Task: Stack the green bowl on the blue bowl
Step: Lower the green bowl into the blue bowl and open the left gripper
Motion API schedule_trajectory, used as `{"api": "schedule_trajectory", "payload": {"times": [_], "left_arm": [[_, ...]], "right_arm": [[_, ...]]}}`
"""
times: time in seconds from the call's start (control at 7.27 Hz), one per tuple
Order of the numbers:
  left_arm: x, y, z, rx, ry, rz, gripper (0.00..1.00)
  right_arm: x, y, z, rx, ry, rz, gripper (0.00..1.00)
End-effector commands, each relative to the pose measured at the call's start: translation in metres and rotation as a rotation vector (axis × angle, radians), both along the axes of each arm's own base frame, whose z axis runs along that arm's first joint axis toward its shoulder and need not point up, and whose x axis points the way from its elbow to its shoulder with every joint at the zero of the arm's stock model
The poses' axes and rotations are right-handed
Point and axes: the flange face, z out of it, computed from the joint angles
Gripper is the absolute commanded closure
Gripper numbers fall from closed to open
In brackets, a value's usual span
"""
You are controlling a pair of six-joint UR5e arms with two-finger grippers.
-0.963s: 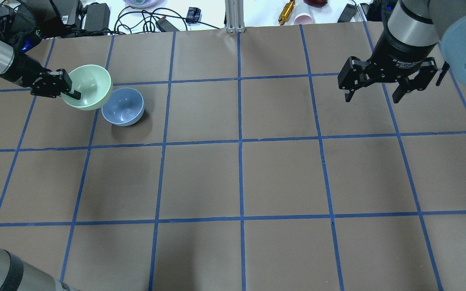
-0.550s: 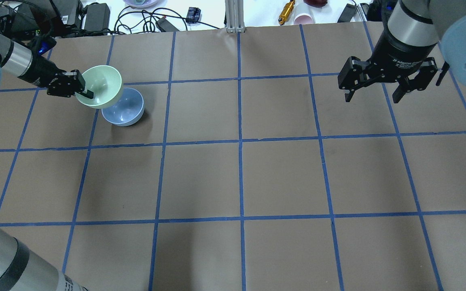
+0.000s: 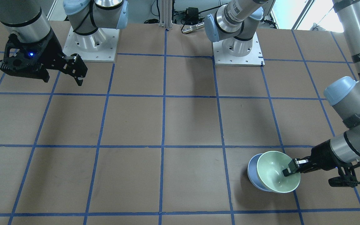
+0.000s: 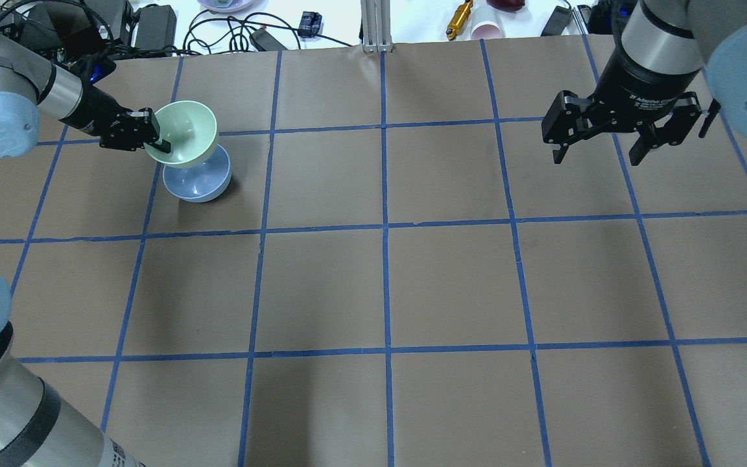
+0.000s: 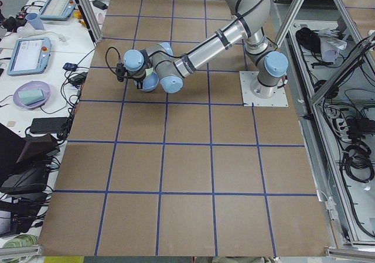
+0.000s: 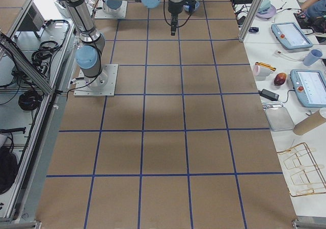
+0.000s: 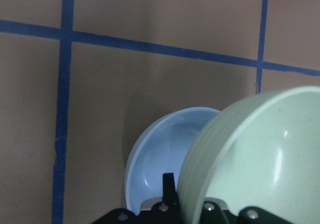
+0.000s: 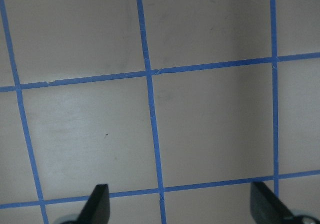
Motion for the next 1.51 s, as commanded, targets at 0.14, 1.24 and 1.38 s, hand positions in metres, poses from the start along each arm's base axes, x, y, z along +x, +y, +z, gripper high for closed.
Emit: {"api": "schedule_trajectory", "payload": {"times": [0.14, 1.24, 1.38], "left_arm": [[-0.0021, 0.0050, -0.0083, 0.019, -0.006, -0.003, 1.00], [-0.0011, 0.0118, -0.0148, 0.047, -0.036, -0.008, 0.10], [-0.0012, 0.0124, -0.0154, 0.053, -0.035, -0.008, 0.00]], "right_arm": [[0.0000, 0.0000, 0.0000, 0.000, 0.000, 0.000, 0.00], [0.0001, 0.0000, 0.0000, 0.000, -0.002, 0.000, 0.00], [0.0000, 0.0000, 0.0000, 0.000, 0.000, 0.000, 0.00]]}}
